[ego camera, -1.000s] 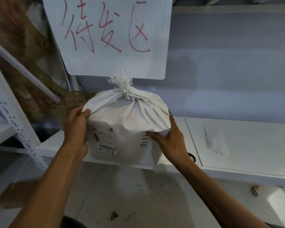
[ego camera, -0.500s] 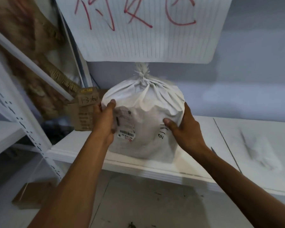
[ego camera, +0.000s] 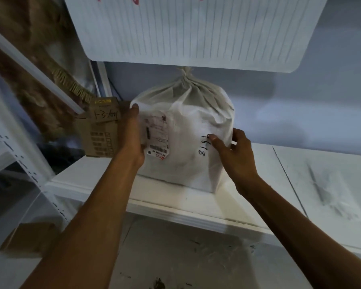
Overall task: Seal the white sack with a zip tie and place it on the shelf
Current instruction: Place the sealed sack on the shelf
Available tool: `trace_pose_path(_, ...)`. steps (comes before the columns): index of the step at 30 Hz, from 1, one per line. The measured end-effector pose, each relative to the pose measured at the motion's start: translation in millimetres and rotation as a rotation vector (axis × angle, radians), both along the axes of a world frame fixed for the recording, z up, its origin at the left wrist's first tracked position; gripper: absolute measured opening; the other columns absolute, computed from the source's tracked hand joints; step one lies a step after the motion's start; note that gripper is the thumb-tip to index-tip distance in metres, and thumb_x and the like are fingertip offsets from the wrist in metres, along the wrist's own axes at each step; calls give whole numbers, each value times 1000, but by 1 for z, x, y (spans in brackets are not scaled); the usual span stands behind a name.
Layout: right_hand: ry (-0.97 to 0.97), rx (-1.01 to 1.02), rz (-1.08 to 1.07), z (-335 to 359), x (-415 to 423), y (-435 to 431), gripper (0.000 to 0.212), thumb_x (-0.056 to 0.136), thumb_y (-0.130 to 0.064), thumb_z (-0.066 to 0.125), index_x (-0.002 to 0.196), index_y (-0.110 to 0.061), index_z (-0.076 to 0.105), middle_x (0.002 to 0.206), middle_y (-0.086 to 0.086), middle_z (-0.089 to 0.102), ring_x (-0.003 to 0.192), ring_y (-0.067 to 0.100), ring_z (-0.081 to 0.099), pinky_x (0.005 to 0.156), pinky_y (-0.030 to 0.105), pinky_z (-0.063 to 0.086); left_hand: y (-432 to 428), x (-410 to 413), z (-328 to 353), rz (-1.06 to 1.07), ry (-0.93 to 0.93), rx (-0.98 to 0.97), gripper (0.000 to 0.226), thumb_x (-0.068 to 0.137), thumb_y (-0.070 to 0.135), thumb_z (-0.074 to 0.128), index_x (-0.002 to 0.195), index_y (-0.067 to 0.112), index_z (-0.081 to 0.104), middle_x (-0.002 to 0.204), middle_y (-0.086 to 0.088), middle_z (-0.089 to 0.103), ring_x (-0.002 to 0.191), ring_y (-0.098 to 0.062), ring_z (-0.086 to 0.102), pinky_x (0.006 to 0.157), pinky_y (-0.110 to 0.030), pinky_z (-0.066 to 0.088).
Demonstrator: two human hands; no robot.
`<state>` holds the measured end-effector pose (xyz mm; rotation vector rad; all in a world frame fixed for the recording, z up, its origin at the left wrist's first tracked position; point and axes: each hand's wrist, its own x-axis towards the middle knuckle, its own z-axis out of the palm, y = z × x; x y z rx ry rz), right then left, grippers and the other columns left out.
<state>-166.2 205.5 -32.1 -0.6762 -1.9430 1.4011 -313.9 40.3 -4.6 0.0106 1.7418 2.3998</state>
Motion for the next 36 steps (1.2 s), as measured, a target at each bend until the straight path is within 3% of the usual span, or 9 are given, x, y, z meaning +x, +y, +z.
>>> trace_pose_path(5,-15,4,30,0,1,-2,64,77,-61,63,132,-32,50,127,-1,59,110,19,61,95,43,52,2,-3,-4,33,58,-64,32,89,53,51,111,33,65,110,1,71,102,-21,66,82,-40,55)
trace_pose_path(9,0,-41,86,-1,6,1,62,82,-55,63,135,-29,46,131,-8,60,116,16,59,99,43,50,-1,0,-7,-16,2,-70,61,80,71,46,125,33,63,119,2,69,108,-23,64,77,-42,54)
trace_pose_path(13,-1,-42,171,1,8,4,53,84,-51,61,133,-39,49,129,-14,62,117,12,59,102,42,47,-5,-1,-8,-71,-35,-117,83,63,81,47,128,33,61,124,-3,69,112,-29,63,89,-53,50)
trace_pose_path(17,4,5,178,-1,8,4,56,87,-49,59,140,-41,42,134,-6,58,117,16,59,101,40,47,-9,-3,-5,-129,-60,-89,73,71,73,47,124,27,64,115,-6,73,107,-29,66,75,-43,55)
trace_pose_path(21,-9,-29,158,0,8,3,53,88,-44,61,137,-33,45,128,0,56,101,12,62,73,20,46,-3,4,-7,-80,-37,-100,51,91,53,43,123,18,62,100,-5,70,94,-23,65,89,-45,54)
trace_pose_path(26,-9,-92,156,0,15,4,49,85,-41,66,130,-30,50,120,-11,61,110,13,60,74,20,44,-4,5,-7,-60,3,-161,47,93,51,43,119,18,65,113,-9,70,106,-27,64,94,-49,53)
trace_pose_path(29,-9,-101,166,1,18,5,45,87,-39,65,129,-30,51,115,-16,62,109,10,60,72,17,43,-4,7,-8,-77,-2,-171,44,93,52,42,115,21,65,106,-6,71,100,-25,65,95,-49,52)
trace_pose_path(33,-25,-95,170,4,24,3,58,84,-42,68,136,-29,46,132,-8,57,116,16,60,77,21,47,-4,12,-8,-85,-49,-142,50,92,57,42,120,22,62,103,-6,70,99,-25,64,101,-52,47)
trace_pose_path(36,-87,-76,106,4,29,2,82,78,-47,71,147,-27,32,149,-3,41,124,22,54,94,36,48,-5,17,-9,-50,-45,-171,53,91,56,44,130,23,57,125,-7,64,115,-27,58,107,-53,41)
